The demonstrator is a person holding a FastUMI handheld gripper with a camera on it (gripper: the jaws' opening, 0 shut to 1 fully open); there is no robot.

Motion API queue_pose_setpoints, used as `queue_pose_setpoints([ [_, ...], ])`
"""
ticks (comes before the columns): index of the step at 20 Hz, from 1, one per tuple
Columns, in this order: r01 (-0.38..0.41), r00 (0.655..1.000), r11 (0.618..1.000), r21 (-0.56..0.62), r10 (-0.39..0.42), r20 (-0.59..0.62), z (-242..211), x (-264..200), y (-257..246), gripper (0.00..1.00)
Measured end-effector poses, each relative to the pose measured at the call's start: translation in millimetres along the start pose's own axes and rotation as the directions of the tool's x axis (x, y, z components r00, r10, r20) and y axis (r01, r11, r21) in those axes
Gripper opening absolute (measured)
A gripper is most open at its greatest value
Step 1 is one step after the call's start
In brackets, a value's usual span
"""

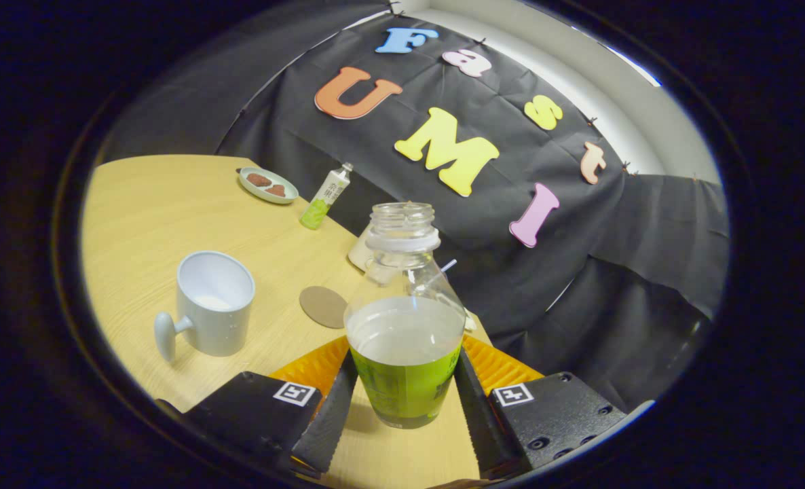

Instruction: Take the bottle from table, then pour the juice into the cup, finally place the bottle on the coaster

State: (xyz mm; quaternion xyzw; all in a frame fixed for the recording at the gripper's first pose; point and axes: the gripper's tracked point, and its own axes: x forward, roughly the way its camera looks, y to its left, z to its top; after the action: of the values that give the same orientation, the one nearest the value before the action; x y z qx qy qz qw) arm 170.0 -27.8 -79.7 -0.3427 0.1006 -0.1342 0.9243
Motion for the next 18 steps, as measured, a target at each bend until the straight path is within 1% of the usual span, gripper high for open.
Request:
queue_pose_setpoints([
  [1,0.008,1.0,1.0,-0.023,-0.008,-0.004,1,0,4,0.8],
  [4,0.038,0.999,0.987,-0.157,-0.039,-0.004,10,0,15,0.8],
  [8,0.042,0.998,0.966,-0.254,-0.054,-0.042,11,0,24,0.81],
  [10,0.059,0.996,0.944,-0.324,-0.077,-0.044,16,2,28,0.81],
  [12,0.065,0.996,0.927,-0.369,-0.084,-0.037,21,5,30,0.81],
  [14,0.042,0.995,0.909,-0.414,-0.074,-0.062,21,8,32,0.81],
  [15,0.039,0.993,0.899,-0.437,-0.082,-0.08,18,11,32,0.81],
  [18,0.009,0.987,0.856,-0.517,-0.089,-0.131,9,19,39,0.81],
])
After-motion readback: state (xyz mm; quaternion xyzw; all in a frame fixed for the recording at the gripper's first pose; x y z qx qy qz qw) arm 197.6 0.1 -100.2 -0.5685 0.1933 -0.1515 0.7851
